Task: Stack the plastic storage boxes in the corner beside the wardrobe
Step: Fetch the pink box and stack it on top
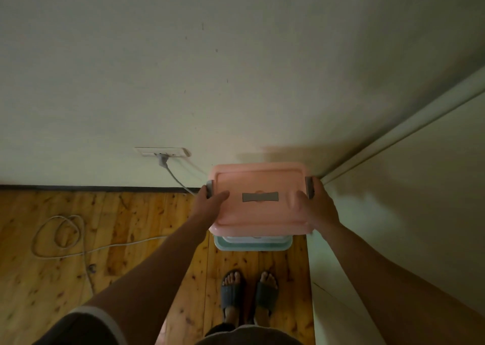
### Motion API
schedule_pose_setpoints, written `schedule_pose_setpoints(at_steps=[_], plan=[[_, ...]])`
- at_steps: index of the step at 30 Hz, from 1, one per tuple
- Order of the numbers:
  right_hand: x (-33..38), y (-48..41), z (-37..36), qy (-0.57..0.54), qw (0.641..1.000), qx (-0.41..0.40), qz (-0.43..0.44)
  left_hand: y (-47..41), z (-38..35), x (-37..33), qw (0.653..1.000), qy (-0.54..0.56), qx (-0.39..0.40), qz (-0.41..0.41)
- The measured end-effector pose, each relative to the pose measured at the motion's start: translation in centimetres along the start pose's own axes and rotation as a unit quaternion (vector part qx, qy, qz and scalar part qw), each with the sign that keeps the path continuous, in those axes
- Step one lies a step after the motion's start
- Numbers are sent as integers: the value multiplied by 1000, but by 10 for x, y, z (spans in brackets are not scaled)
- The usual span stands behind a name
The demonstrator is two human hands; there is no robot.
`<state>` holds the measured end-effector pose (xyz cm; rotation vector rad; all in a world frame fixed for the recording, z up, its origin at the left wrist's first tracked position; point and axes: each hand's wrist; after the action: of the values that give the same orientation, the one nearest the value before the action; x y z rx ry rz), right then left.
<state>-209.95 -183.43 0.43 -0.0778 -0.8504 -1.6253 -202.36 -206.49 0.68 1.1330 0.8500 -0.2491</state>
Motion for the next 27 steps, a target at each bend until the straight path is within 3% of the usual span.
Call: schedule_pose_setpoints(at_steps=[14,27], plan=[[-16,-22,-18,13,999,35,-12,-15,-7,18,1000,13,-7,21],[-22,-25,-24,7,999,27,-16,-22,-15,21,1000,-5,-23,-8]])
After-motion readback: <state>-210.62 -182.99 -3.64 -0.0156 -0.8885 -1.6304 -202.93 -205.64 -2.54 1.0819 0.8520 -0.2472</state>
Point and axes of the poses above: each hand's wrist, its own y-axis away from the middle knuckle, its own z-axis out of the back of the hand, x = y × z, and after that the axes turned 11 degrees about y, right-handed
